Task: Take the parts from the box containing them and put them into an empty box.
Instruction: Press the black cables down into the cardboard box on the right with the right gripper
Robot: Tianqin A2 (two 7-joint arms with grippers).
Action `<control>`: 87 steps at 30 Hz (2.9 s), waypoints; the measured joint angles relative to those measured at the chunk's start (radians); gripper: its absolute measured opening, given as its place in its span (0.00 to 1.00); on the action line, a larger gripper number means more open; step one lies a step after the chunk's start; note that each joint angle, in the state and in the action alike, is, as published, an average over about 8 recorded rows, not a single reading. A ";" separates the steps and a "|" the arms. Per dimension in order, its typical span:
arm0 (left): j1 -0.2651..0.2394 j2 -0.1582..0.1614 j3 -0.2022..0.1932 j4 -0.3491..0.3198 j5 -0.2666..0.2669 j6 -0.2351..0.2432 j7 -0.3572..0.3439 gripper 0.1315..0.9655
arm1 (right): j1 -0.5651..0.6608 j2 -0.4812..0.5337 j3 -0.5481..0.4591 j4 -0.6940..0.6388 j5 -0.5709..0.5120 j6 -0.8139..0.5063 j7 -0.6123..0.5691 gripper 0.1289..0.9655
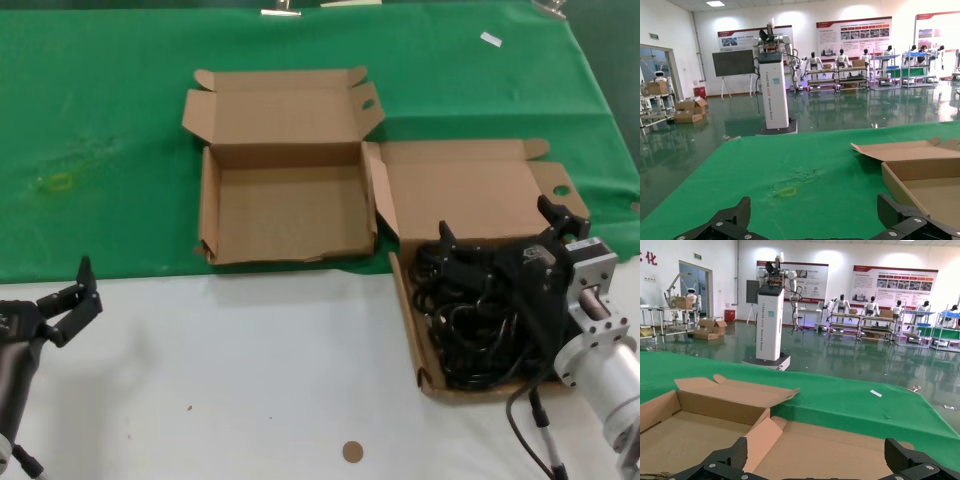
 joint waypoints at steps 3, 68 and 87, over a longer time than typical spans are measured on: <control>0.000 0.000 0.000 0.000 0.000 0.000 0.000 0.92 | -0.003 0.004 -0.002 0.004 0.000 0.003 0.000 1.00; 0.000 0.000 0.000 0.000 0.000 0.000 0.000 0.01 | 0.306 0.970 -0.538 0.055 0.088 -0.401 -0.007 1.00; 0.000 0.000 0.000 0.000 0.000 0.000 0.000 0.01 | 0.376 0.793 -0.418 -0.079 -0.183 -0.665 -0.010 0.79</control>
